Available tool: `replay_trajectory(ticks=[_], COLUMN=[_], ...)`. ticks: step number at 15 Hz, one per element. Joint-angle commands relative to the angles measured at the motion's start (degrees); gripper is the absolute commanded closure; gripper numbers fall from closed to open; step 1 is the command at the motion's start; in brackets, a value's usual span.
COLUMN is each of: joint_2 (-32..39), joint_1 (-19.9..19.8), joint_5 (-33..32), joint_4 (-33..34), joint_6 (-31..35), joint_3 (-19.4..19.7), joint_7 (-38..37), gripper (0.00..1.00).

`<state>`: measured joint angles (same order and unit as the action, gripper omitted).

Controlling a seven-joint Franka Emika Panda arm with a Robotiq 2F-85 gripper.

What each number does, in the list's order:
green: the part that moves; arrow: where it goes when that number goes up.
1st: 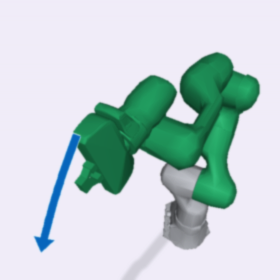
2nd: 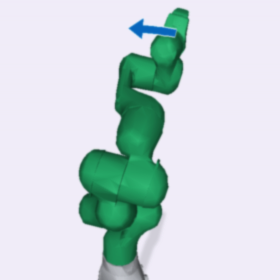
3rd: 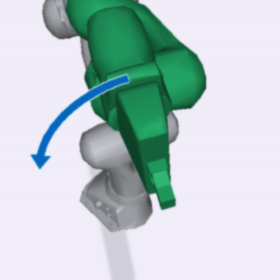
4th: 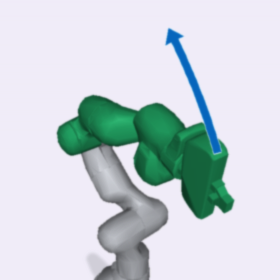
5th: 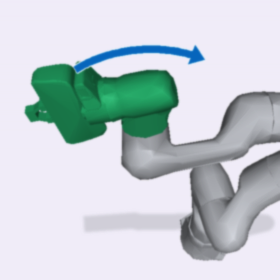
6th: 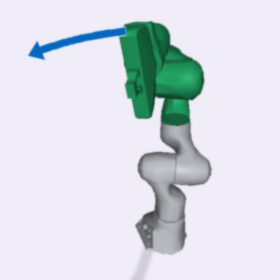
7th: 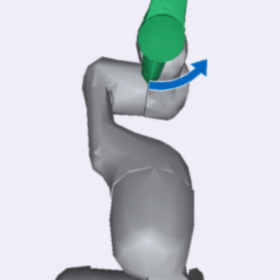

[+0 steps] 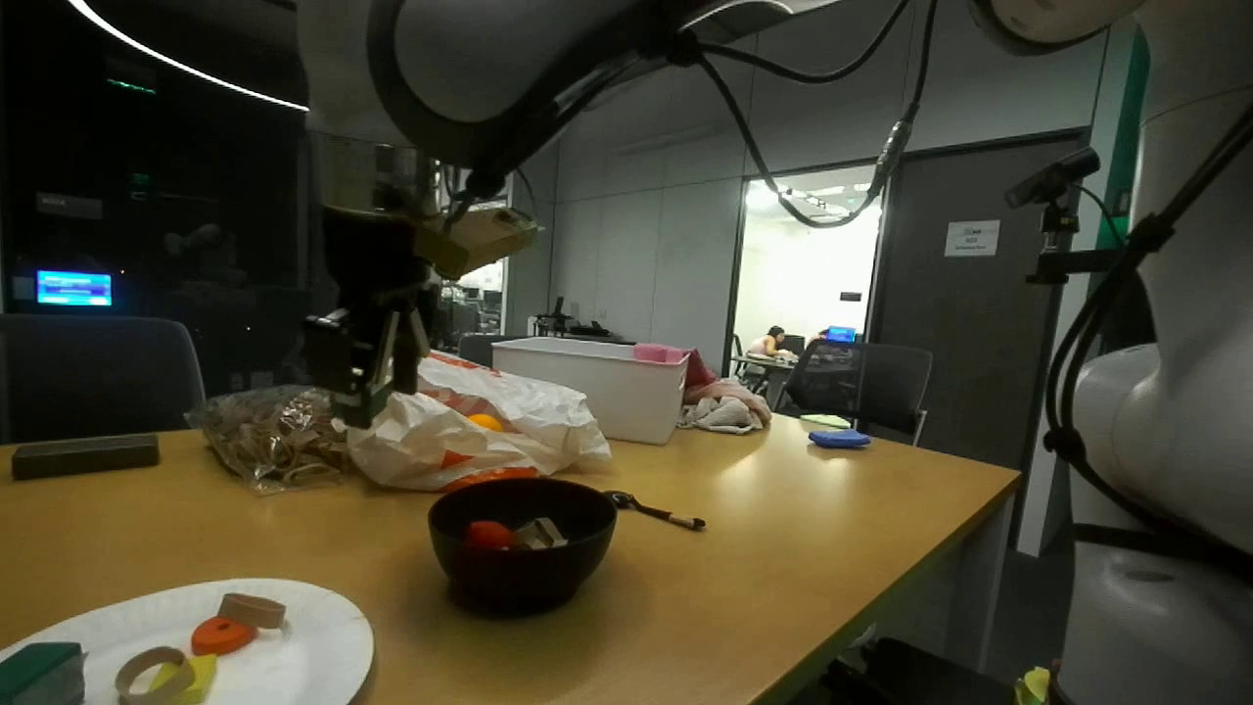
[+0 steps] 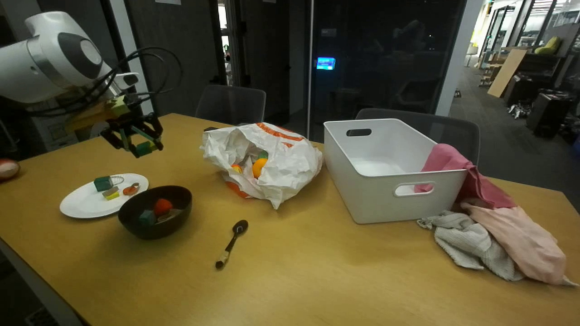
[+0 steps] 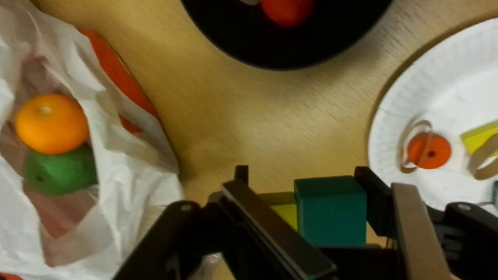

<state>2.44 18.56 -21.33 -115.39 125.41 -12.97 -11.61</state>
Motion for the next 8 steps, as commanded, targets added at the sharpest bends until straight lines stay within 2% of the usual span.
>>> replay_trajectory(ticks=[1,4,8], joint_2=[-4.79,-5.66,-5.07], joint_1=[-3.18,-4.84,-6.10], joint_5=[0.46,4.48,8.48], joint_4=[-3.37,-5.52,-7.57], joint_6=[-4.85,-12.04,-16.64], joint_3=[1.12,1.21,1.50], joint_7=[-4.53,-4.27,-4.23], gripper=[0.57,0.57,0.57])
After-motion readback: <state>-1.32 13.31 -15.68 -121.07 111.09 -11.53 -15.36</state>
